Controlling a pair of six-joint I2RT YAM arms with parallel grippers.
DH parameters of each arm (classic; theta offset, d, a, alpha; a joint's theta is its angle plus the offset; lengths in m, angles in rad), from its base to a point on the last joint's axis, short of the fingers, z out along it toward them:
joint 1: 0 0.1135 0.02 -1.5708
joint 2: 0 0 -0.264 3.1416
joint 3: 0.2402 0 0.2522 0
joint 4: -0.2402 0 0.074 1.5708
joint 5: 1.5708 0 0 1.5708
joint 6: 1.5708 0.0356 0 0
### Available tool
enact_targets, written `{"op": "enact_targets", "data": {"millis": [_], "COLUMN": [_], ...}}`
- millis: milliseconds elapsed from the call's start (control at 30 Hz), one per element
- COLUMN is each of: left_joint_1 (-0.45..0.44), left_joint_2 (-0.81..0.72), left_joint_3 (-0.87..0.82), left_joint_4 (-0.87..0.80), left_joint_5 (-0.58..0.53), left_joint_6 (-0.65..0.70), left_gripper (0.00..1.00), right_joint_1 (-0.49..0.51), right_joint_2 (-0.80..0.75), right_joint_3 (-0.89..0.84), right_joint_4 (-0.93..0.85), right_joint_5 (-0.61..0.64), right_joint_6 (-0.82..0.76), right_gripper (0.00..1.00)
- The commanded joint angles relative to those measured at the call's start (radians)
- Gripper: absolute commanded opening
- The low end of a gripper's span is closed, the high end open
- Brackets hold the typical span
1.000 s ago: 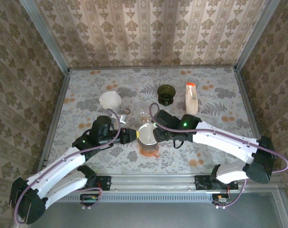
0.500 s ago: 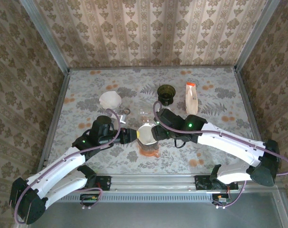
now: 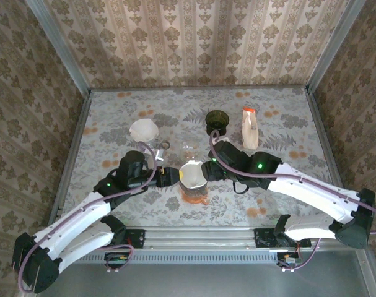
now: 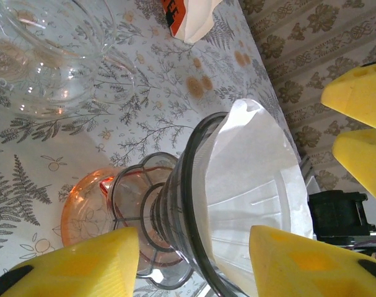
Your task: Place the coffee filter in the dripper
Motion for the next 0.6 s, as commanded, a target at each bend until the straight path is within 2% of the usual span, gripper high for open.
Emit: {"op": "enact_targets", "data": {"millis": [0, 167, 367, 567], "left_joint_1": [-0.006, -0.003, 0.005, 0.021], "left_joint_2": [-0.047, -0.102, -0.238, -0.359], "left_joint_3": [0.054, 0.090, 0.062, 0.056], "left_joint_4": [-0.018, -0.075, -0.119, -0.171], "left_joint_5": [-0.017, -0.064, -0.172, -0.229], "left_joint_6": [0.004, 0.029, 0.030, 0.037], "left_gripper": [0.58, 0.73, 1.00, 1.00], "right_joint_1": [0.003, 0.003, 0.011, 0.023], "right_joint_2": [-0.054, -0.113, -0.222, -0.365], "right_joint_3": [-0.034, -0.091, -0.220, -0.386], "right_joint_4": [0.019, 0.039, 0.089, 0.138], "right_joint_5": [0.037, 0.029, 0.007, 0.002], "right_joint_6": [0.015, 0.021, 0.056, 0.095], "right_gripper": [0.74, 0.74, 0.74, 0.74]}}
